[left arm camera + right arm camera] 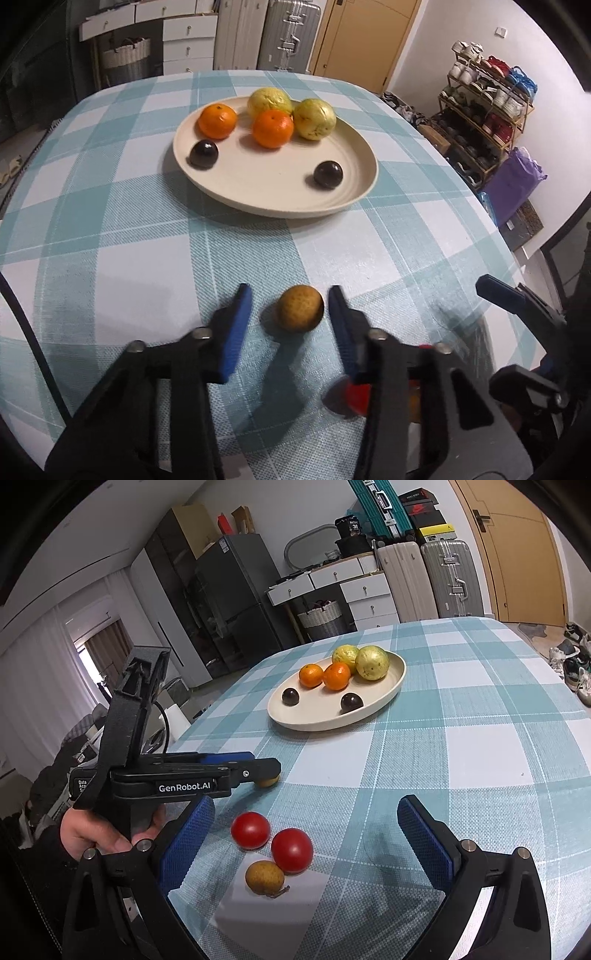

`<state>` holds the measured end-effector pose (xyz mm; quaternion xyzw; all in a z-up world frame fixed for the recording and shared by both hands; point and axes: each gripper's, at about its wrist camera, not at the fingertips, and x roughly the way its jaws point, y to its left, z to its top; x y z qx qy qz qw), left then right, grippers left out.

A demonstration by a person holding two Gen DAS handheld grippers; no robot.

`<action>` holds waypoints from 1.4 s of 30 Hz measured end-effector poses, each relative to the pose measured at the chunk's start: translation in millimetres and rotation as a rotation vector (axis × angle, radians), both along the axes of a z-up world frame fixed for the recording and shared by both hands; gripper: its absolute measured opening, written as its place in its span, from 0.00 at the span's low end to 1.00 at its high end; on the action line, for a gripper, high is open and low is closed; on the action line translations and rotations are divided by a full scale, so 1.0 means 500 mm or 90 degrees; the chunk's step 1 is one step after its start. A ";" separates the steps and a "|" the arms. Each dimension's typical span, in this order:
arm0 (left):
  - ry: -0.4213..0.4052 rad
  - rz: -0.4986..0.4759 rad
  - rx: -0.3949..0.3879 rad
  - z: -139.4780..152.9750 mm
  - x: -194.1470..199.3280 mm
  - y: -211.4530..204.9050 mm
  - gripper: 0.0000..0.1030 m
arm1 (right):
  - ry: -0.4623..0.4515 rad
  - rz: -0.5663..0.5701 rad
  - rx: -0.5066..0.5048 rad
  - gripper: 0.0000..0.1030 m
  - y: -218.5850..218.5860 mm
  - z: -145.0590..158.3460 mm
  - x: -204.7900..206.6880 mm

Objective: Organize fruits
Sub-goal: 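Grasp a small brown fruit with the left tool, then grasp another small brown fruit with the right tool while the left tool holds its fruit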

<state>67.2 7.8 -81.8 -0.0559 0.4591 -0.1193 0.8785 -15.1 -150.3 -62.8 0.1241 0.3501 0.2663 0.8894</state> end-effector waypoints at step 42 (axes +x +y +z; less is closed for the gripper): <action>-0.030 0.025 -0.064 0.048 -0.089 0.098 0.24 | 0.076 0.056 -0.082 0.51 0.093 -0.041 -0.069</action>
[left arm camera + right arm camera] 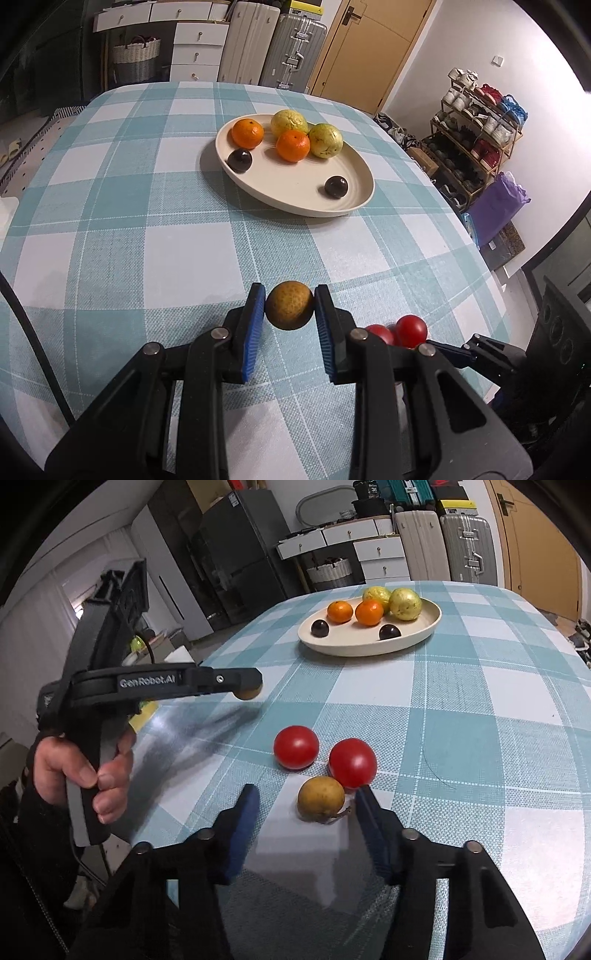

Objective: Organize fruits
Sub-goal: 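Grasp another small brown fruit with the right tool while the left tool holds its fruit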

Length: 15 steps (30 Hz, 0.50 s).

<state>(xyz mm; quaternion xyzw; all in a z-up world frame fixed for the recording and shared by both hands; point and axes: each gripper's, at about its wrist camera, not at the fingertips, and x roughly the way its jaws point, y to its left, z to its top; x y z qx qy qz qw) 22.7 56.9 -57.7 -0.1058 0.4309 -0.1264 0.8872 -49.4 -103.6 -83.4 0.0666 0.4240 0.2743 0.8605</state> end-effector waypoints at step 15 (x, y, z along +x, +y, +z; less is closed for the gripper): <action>-0.001 0.007 -0.011 0.003 -0.013 0.016 0.24 | -0.024 0.007 -0.012 0.25 0.018 0.006 -0.007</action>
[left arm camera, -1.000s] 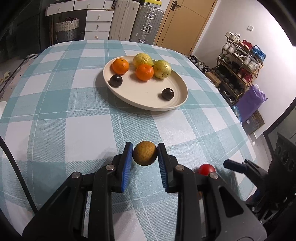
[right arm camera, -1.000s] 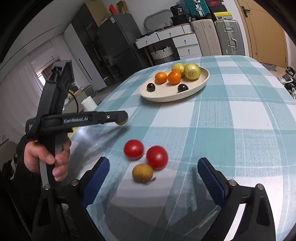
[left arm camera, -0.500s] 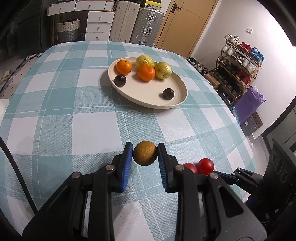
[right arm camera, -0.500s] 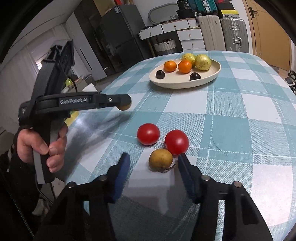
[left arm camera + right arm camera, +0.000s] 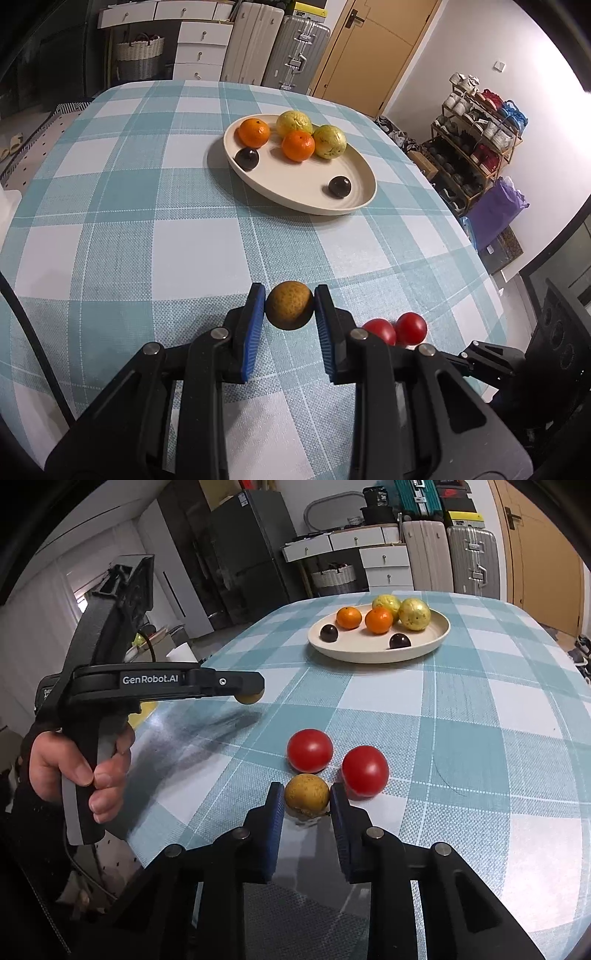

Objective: Organize fruits
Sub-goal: 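Grasp another small brown fruit with the right tool while the left tool holds its fruit, then carry both small brown fruits over the cream plate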

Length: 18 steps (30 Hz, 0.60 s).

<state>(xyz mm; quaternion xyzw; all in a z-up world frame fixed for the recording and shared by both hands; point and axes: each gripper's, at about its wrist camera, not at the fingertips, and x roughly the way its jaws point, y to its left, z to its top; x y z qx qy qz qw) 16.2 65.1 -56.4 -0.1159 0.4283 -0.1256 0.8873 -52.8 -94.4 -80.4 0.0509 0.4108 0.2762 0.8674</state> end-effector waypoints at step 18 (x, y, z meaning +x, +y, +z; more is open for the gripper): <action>-0.015 0.006 0.003 0.033 0.046 -0.003 0.24 | -0.085 0.017 0.093 0.25 -0.011 0.116 0.030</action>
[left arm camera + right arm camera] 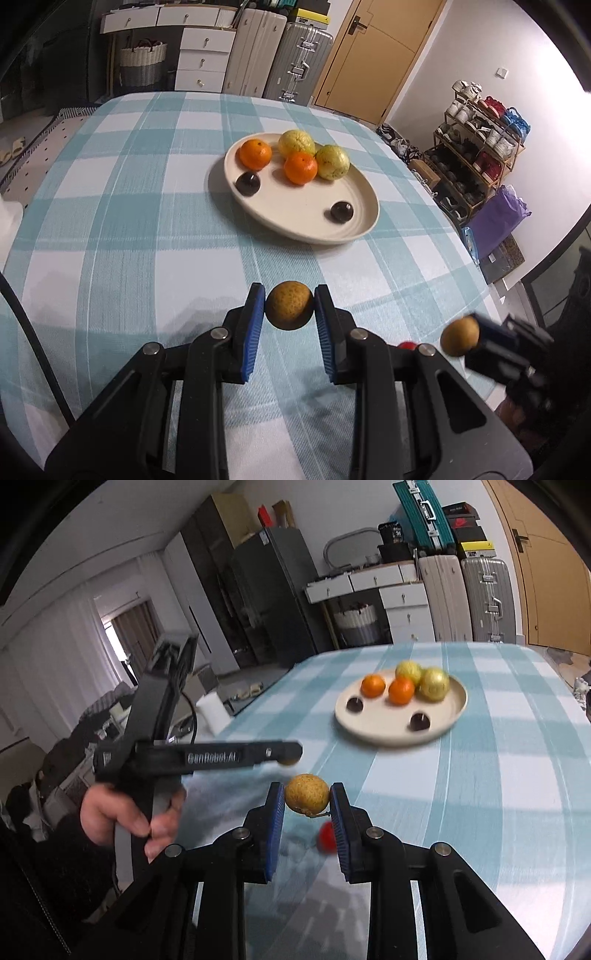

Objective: Organize fruits
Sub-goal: 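Carry both small brown fruits over the cream plate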

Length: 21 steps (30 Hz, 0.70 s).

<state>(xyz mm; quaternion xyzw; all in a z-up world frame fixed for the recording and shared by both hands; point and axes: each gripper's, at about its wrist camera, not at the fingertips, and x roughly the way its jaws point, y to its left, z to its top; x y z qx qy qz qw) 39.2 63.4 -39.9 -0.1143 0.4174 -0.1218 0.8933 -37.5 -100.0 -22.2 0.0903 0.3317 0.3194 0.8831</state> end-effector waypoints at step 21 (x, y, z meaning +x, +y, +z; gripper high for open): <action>-0.015 0.009 0.001 0.032 0.227 -0.047 0.24 | -0.016 -0.050 0.002 0.25 -0.058 0.004 0.264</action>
